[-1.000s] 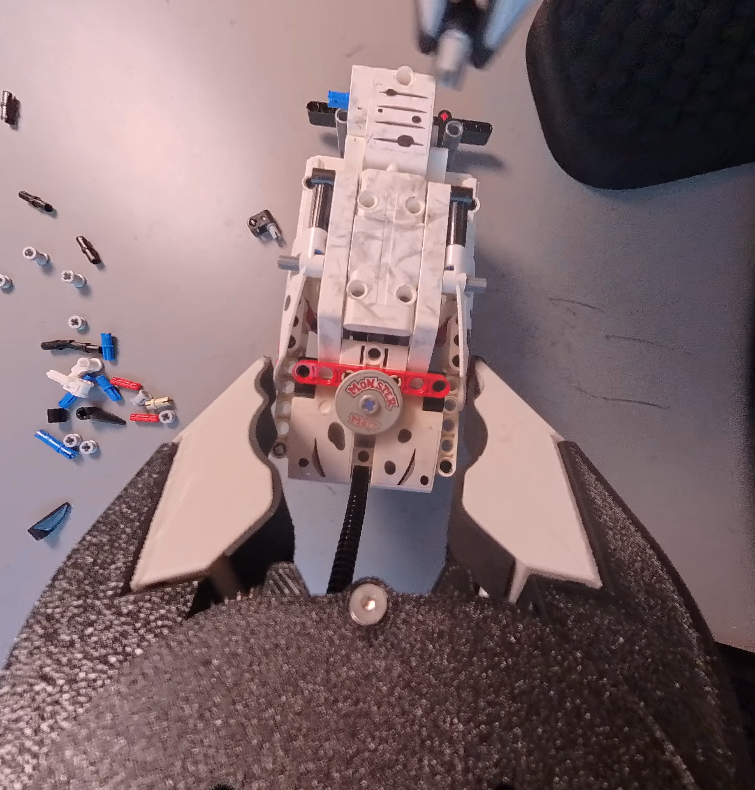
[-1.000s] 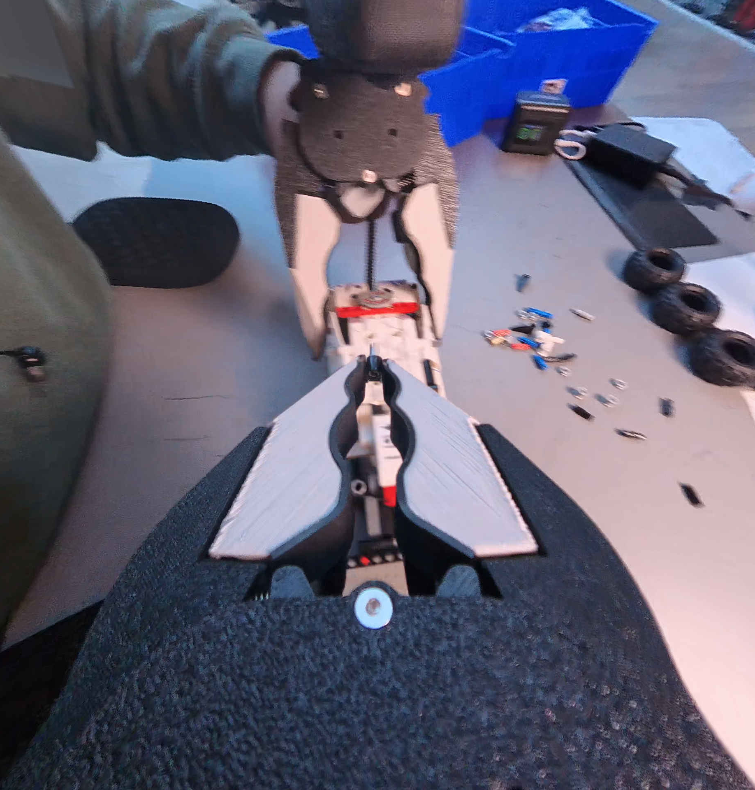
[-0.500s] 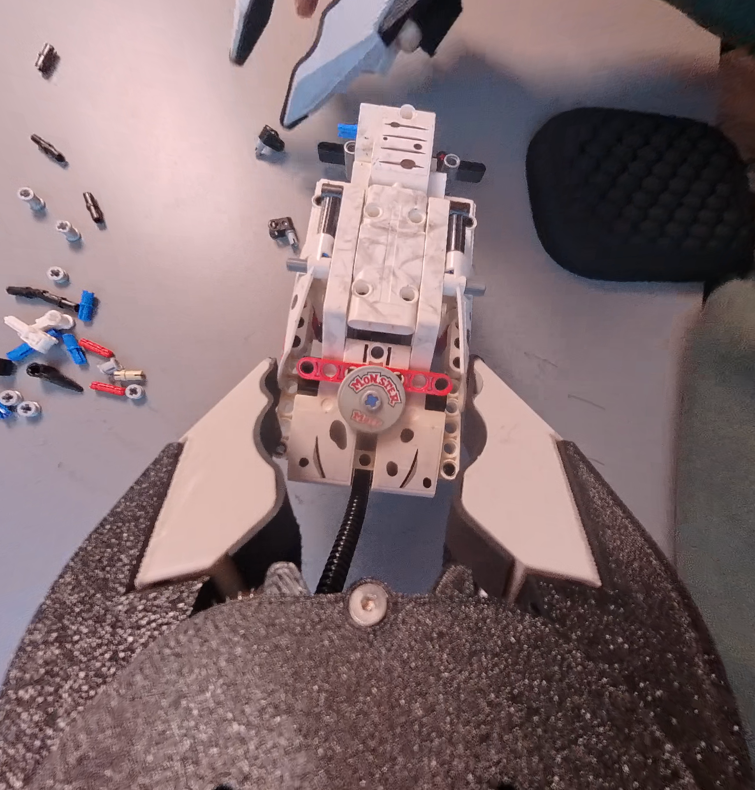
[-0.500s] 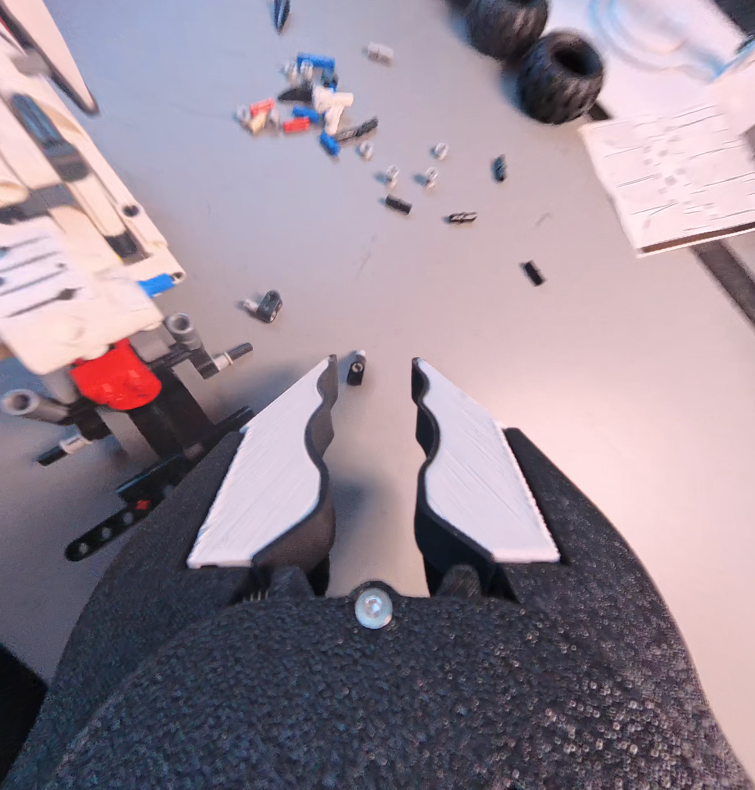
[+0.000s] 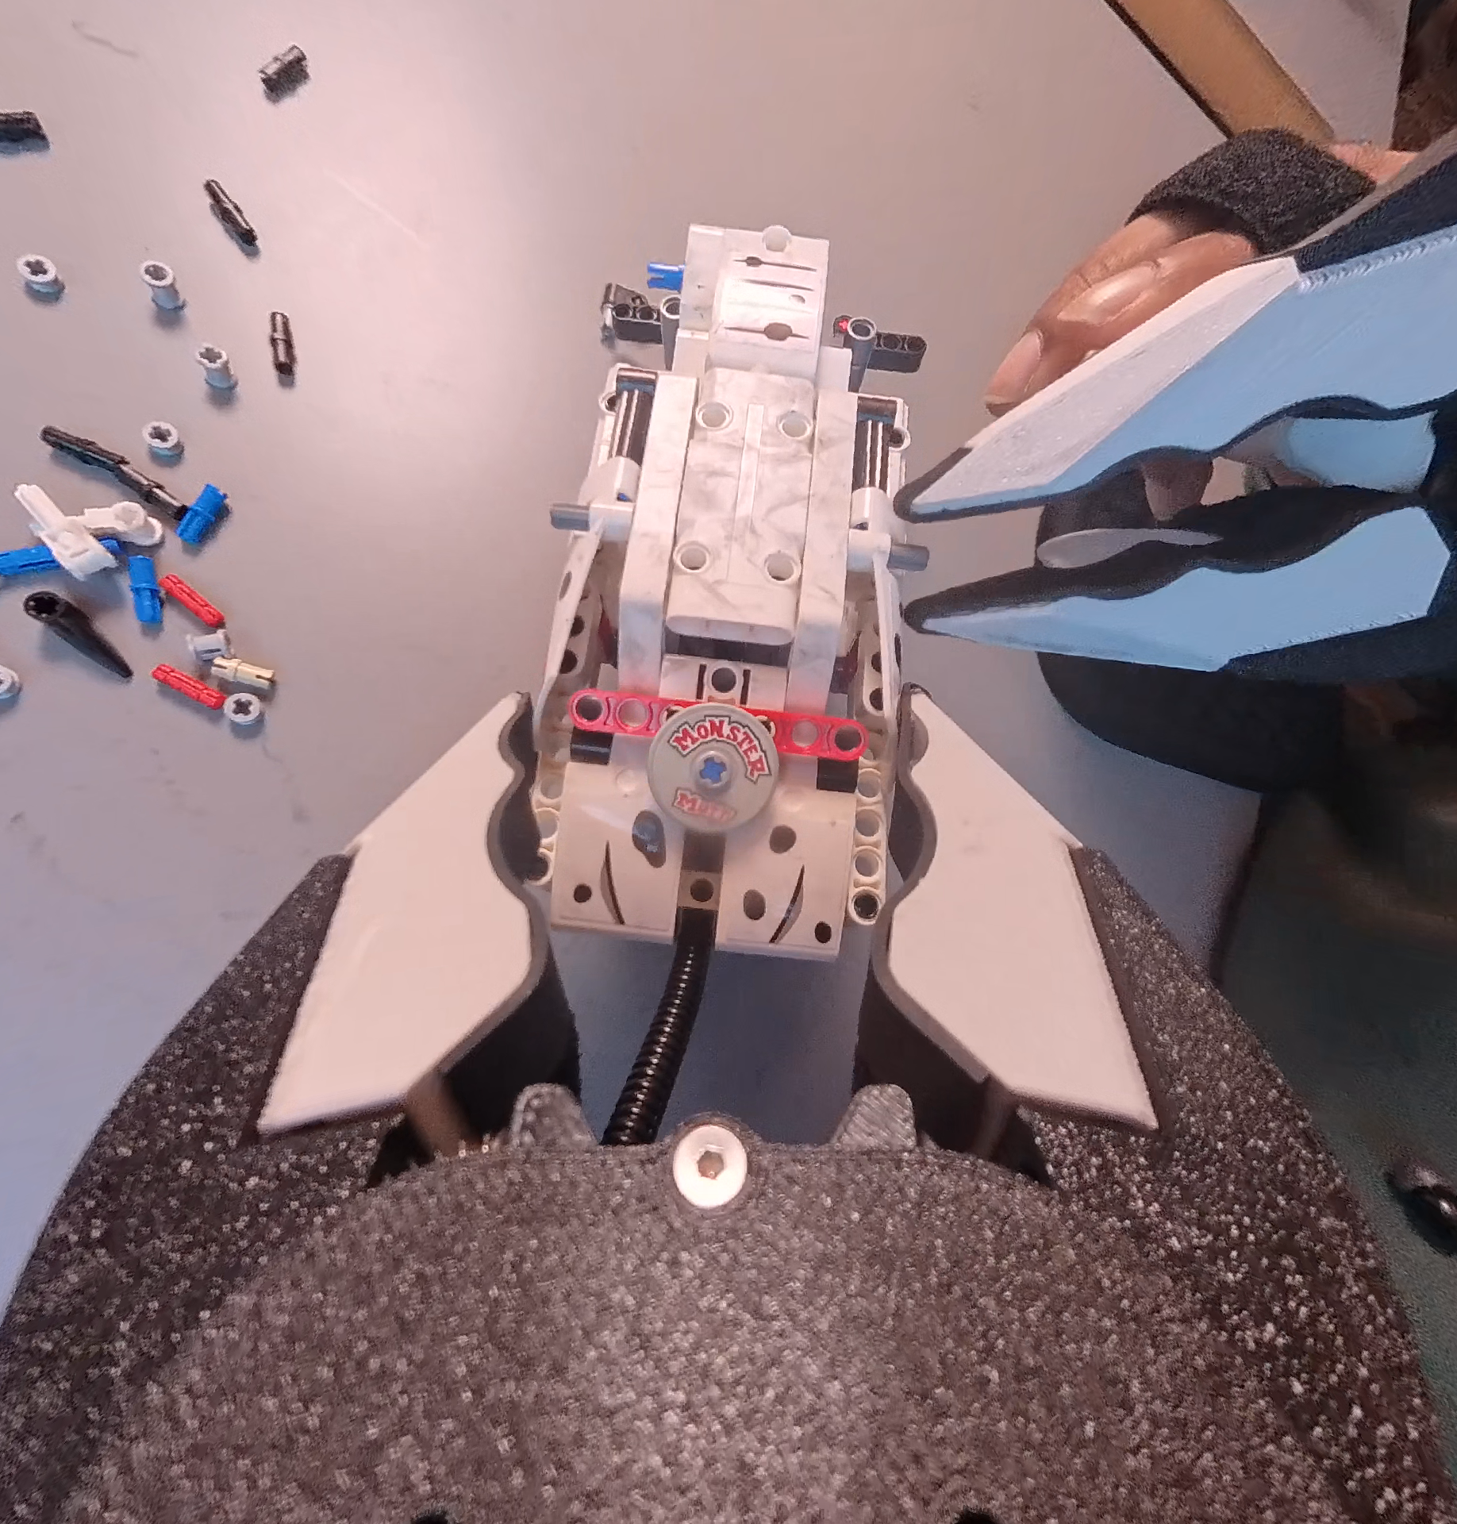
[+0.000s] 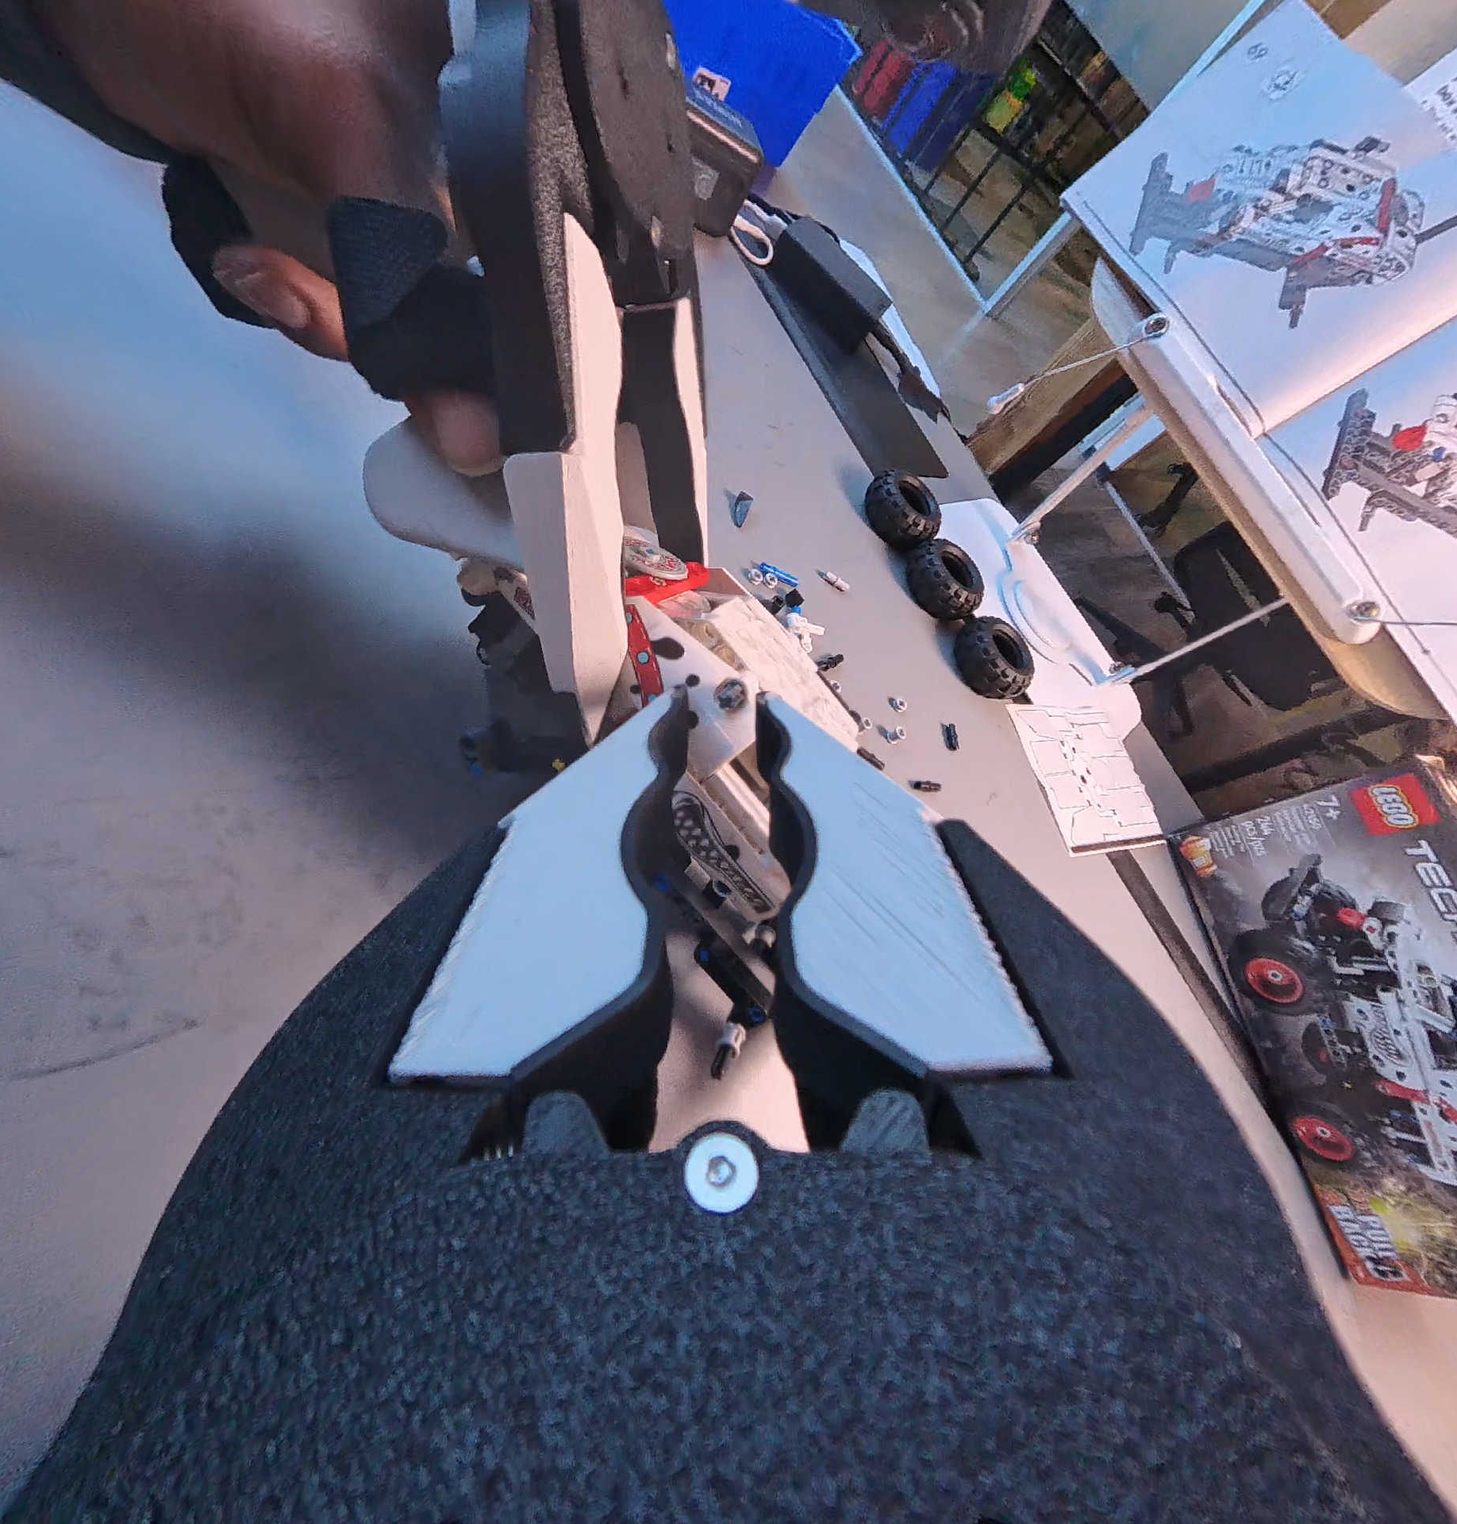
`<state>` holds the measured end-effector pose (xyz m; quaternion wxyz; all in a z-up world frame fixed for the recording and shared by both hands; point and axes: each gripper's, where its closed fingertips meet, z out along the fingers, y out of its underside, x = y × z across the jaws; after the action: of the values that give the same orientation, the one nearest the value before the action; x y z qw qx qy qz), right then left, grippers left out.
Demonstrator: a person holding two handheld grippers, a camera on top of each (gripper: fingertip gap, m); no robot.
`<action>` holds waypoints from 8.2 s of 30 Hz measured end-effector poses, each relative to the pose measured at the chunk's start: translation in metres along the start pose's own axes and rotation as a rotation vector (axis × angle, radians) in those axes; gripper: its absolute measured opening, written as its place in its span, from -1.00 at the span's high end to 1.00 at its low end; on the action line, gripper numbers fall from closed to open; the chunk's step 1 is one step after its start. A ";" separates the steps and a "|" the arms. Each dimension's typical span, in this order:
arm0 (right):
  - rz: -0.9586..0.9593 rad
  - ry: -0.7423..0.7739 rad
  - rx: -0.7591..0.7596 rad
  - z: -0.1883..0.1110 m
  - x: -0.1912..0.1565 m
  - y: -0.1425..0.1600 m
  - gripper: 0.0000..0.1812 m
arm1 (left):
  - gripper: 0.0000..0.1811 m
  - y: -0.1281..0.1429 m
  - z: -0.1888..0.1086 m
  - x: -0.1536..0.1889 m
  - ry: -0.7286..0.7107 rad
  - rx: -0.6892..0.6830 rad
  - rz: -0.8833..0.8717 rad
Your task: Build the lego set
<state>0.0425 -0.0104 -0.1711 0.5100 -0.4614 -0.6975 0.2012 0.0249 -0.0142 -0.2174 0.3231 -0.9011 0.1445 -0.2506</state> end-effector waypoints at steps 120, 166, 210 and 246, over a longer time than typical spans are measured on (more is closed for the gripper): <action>0.246 -0.092 0.176 0.038 0.004 0.003 1.00 | 0.14 -0.017 -0.014 -0.035 -0.291 0.152 0.165; 0.239 -0.989 -0.065 -0.010 -0.041 0.003 0.53 | 0.15 0.025 -0.019 0.044 0.282 -0.066 0.757; 0.041 -0.701 0.251 -0.010 -0.050 -0.007 0.96 | 0.43 0.028 -0.041 0.050 0.031 -0.125 0.466; 0.207 -0.530 0.421 -0.008 -0.051 -0.010 1.00 | 0.38 0.034 -0.042 0.039 -0.006 -0.269 0.672</action>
<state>0.0480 -0.0597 -0.1870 0.3721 -0.3461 -0.6983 0.5041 0.0307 -0.0777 -0.1980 0.2664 -0.8384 0.4634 -0.1064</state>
